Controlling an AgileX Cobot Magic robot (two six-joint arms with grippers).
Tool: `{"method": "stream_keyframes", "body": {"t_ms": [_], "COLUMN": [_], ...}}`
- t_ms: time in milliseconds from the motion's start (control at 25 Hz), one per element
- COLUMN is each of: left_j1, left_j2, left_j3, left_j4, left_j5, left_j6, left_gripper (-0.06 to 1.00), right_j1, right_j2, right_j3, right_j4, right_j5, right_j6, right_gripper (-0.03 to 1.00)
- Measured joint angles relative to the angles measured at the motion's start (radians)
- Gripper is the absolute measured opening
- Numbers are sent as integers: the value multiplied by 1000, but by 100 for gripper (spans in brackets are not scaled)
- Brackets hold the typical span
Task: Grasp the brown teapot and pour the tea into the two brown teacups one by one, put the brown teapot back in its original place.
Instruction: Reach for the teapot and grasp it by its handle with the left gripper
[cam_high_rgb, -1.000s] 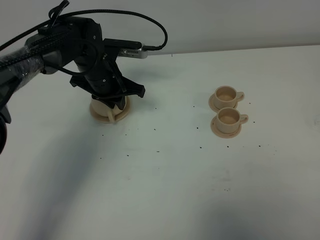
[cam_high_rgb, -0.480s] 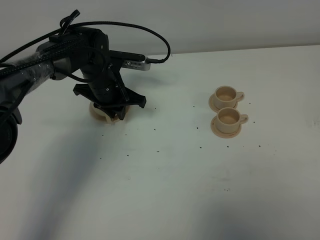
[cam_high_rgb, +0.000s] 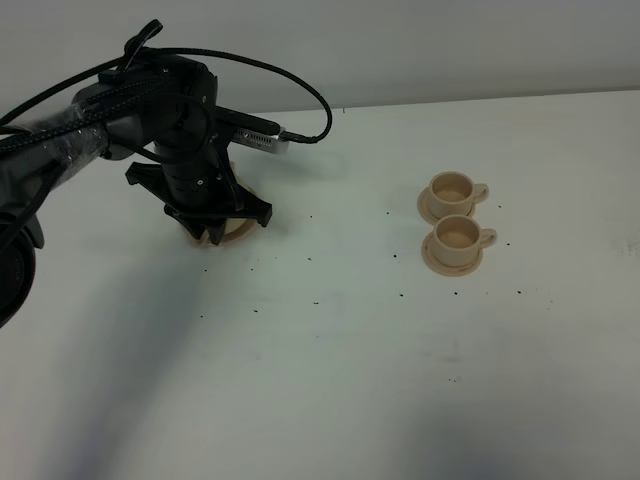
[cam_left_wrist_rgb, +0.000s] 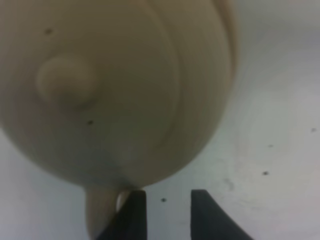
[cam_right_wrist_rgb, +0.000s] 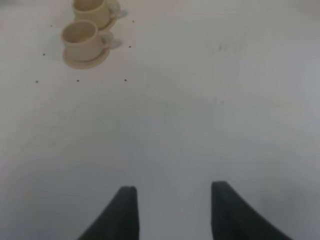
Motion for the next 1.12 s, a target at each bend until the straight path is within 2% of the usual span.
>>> {"method": "stream_keyframes", "body": {"t_ms": [240,320,440,680,920,1120], "left_j1": [0,0,0,1,1,3], "left_j2": [0,0,0,-17,-87,-103], "left_j3": [0,0,0,0,0,-1], "left_j4": [114,127,113,-13,-18,-14], "left_j5": [34,39,53,83,155,161], "left_j6": [-38,-48,-39,42,122,192], "left_gripper": [24,24,24,24,24,24], "right_j1": [0,0,0,0,0,0], "right_j2": [0,0,0,0,0,0], "right_j3": [0,0,0,0,0,0], "right_j4": [-1,-1,-1,-1,-1,-1], "right_j5": [0,0,0,0,0,0], "right_j6": [0,0,0,0,0,0], "right_gripper": [35,35,35,35,35,35]}}
